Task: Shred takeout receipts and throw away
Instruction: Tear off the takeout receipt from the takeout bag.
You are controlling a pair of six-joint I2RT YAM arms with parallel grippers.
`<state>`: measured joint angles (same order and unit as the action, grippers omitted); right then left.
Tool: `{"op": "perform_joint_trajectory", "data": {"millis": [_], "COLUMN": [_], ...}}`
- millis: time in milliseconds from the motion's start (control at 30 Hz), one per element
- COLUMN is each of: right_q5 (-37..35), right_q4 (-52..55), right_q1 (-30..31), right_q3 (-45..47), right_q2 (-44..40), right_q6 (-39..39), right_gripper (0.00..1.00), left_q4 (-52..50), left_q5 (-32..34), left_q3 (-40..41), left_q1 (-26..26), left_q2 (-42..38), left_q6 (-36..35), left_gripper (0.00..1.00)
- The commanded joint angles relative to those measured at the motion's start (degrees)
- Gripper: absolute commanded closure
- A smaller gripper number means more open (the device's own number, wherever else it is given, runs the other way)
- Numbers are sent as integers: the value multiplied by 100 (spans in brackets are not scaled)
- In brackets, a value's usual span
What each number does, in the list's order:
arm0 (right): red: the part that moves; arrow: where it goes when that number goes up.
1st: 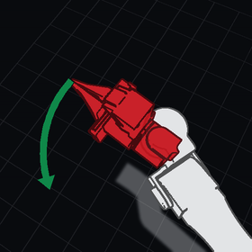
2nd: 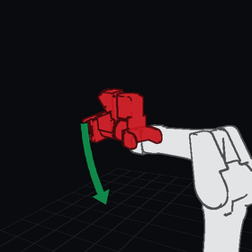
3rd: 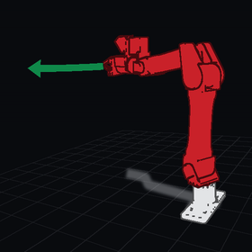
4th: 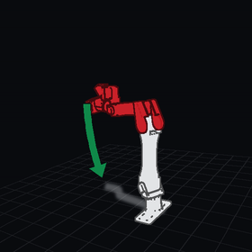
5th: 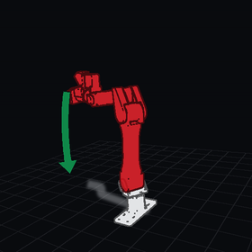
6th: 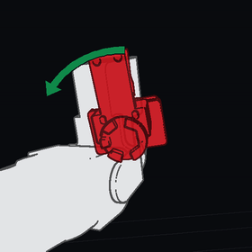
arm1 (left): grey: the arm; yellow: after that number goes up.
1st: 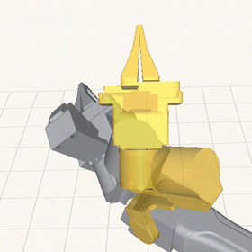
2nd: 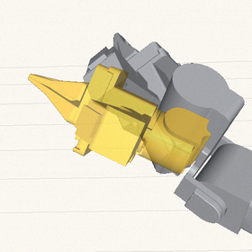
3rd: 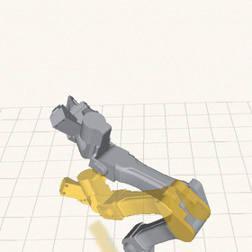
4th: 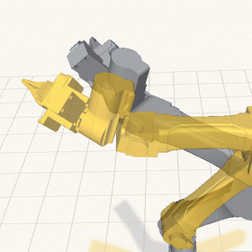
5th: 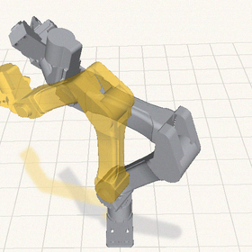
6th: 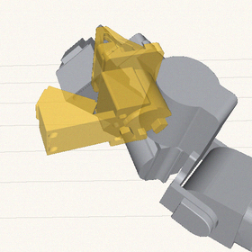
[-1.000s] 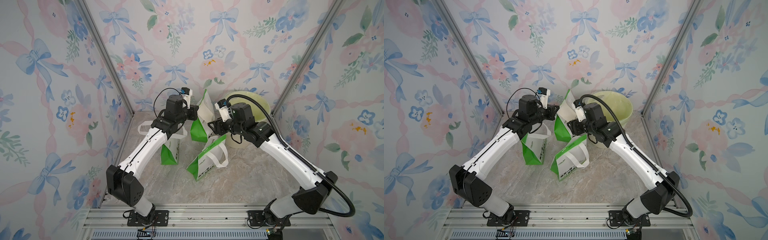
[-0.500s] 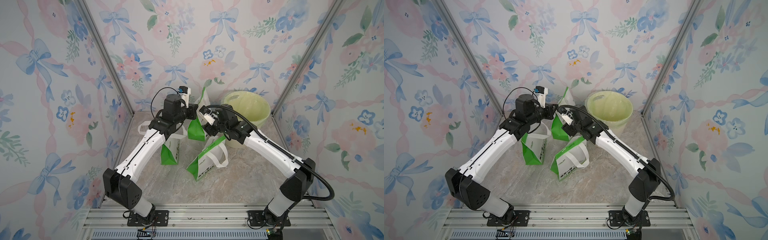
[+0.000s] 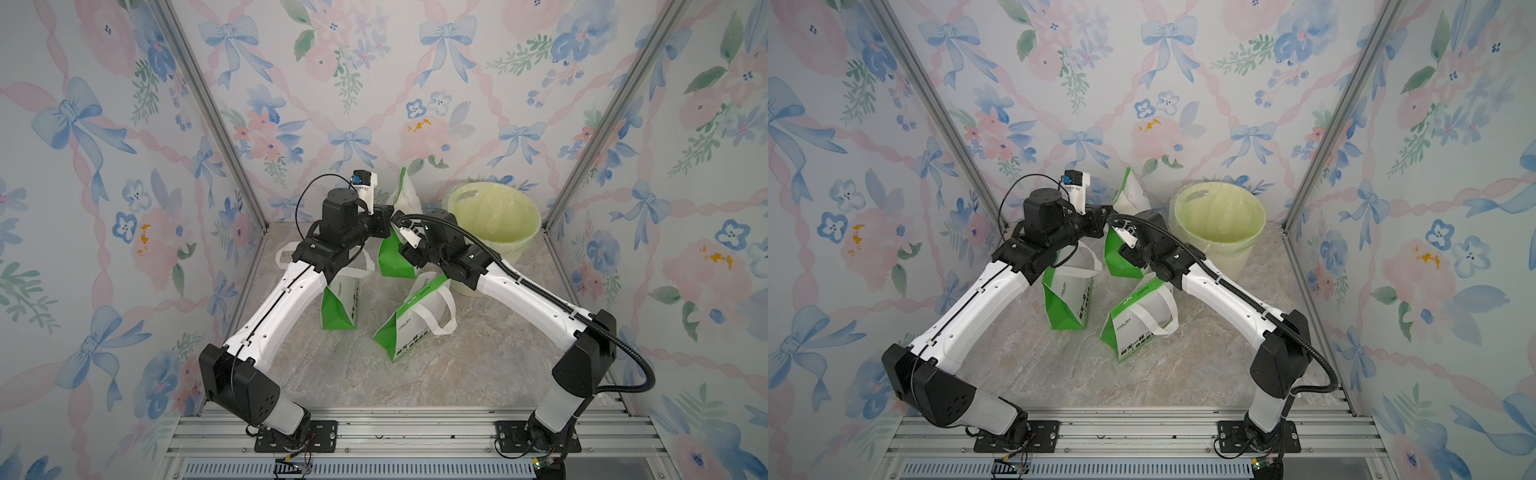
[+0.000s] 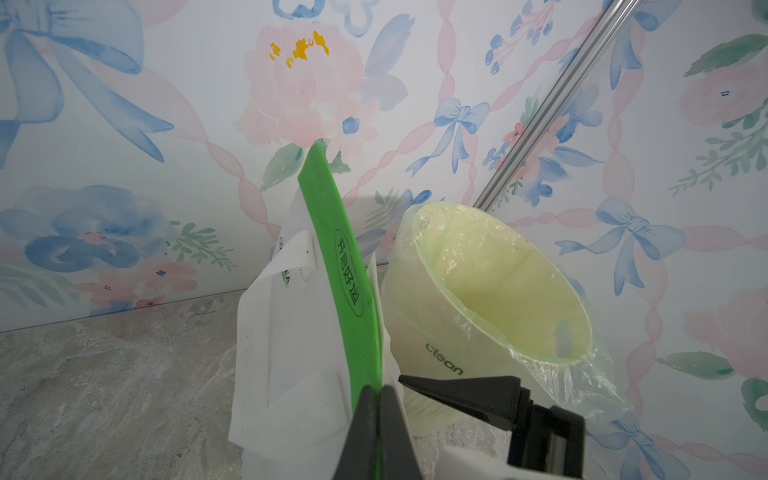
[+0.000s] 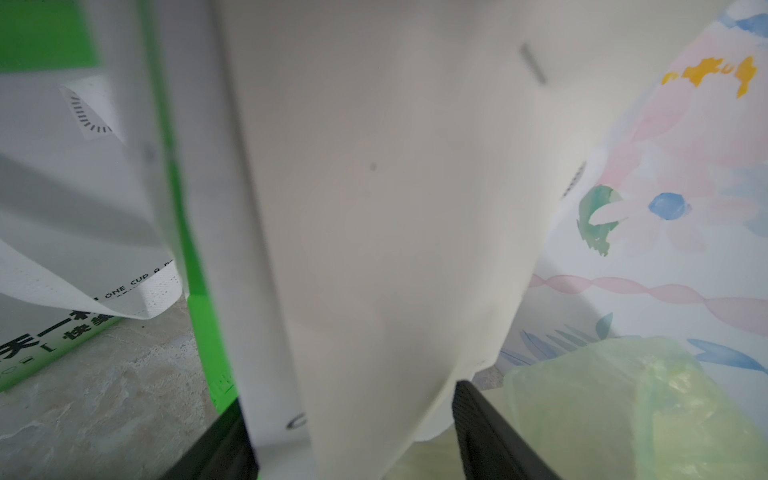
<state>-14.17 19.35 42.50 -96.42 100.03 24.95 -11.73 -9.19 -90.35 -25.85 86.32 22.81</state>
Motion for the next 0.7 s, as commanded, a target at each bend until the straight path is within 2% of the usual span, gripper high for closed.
{"op": "perform_joint_trajectory", "data": {"millis": [0,333,667], "right_q5": [148,790,490], "right_q4": [-217,-808,-900], "right_q1": [30,-91,-181], "right_q3": [310,1308,1106], "right_q2": [-378,-1088,-808], "right_q6": [68,-263,-178], "right_gripper": [25,20,20], "left_q4": [311,307,306], "left_q5": [49,71,67], "left_q3": [41,73,149], "left_q1": [-18,-25,-65], "left_q2": [-167,-177,-253], "left_q6": [-22,-40,-31], "left_gripper": [100,100,100]}}
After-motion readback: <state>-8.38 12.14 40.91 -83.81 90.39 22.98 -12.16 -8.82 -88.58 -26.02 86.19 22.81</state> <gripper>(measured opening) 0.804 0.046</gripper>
